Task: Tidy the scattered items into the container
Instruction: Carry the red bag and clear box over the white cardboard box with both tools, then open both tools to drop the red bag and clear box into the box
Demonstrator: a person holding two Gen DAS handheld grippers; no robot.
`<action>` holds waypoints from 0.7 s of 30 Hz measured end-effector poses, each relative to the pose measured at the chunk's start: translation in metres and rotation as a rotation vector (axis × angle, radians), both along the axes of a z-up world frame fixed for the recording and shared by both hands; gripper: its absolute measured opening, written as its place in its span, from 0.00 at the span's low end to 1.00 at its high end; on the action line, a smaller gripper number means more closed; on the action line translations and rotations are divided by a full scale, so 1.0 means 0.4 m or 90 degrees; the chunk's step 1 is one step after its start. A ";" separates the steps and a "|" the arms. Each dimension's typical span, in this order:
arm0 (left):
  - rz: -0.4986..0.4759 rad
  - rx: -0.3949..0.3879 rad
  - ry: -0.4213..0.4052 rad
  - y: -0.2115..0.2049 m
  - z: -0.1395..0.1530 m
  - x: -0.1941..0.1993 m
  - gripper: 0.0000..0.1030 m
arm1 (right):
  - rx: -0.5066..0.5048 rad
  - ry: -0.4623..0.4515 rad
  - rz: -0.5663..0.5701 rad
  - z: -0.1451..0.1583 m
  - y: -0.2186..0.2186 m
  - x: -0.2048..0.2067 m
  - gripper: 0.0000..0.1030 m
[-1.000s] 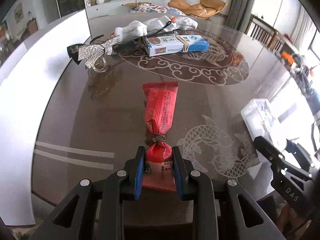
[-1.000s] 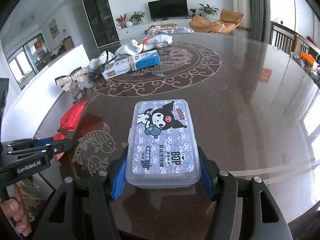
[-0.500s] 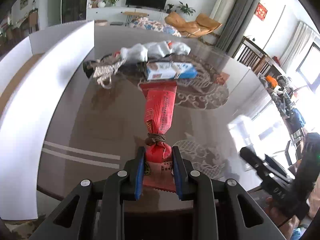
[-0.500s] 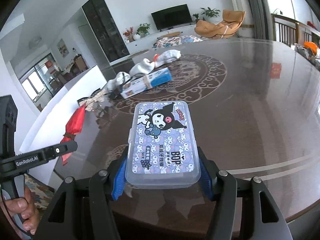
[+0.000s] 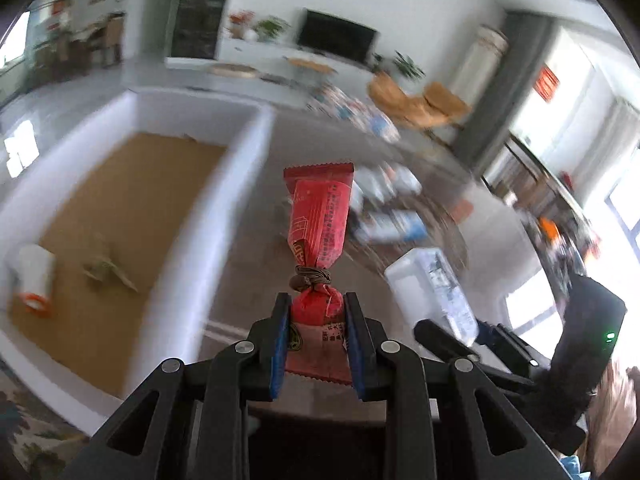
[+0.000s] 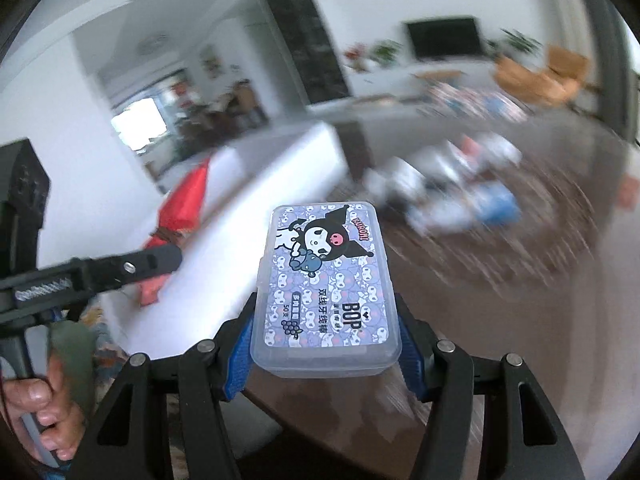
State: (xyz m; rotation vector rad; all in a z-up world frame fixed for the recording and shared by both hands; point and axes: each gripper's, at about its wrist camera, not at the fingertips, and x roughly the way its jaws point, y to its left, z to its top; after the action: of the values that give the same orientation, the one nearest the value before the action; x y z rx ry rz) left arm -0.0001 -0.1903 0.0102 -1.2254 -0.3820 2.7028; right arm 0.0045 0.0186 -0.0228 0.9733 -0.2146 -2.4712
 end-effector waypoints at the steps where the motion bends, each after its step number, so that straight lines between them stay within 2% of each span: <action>1: 0.025 -0.009 0.006 -0.042 0.015 -0.015 0.25 | 0.003 0.013 0.017 0.024 -0.034 -0.021 0.59; 4: 0.102 -0.029 0.015 -0.174 0.047 -0.072 0.25 | 0.001 0.050 0.073 0.100 -0.161 -0.103 0.59; 8: 0.165 -0.022 -0.026 -0.305 0.003 -0.175 0.25 | 0.019 0.067 0.130 0.135 -0.343 -0.233 0.59; 12: 0.199 -0.016 -0.084 -0.384 -0.085 -0.273 0.25 | 0.068 0.062 0.157 0.093 -0.501 -0.361 0.59; 17: 0.213 -0.028 -0.156 -0.423 -0.168 -0.349 0.27 | 0.091 -0.006 0.180 -0.001 -0.599 -0.464 0.60; 18: 0.217 -0.034 -0.176 -0.429 -0.183 -0.360 0.32 | 0.094 -0.030 0.178 -0.023 -0.608 -0.479 0.60; 20: 0.230 -0.047 -0.221 -0.434 -0.216 -0.377 0.76 | 0.098 -0.048 0.166 -0.050 -0.618 -0.497 0.61; 21: 0.237 -0.034 -0.224 -0.441 -0.227 -0.375 0.77 | 0.092 -0.045 0.161 -0.052 -0.616 -0.496 0.61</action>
State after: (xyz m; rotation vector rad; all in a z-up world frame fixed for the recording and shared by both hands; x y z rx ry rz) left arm -0.1500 -0.3668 -0.0804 -1.8157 -0.6409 2.7972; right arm -0.1940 -0.2277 -0.0437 1.0764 0.0624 -2.2476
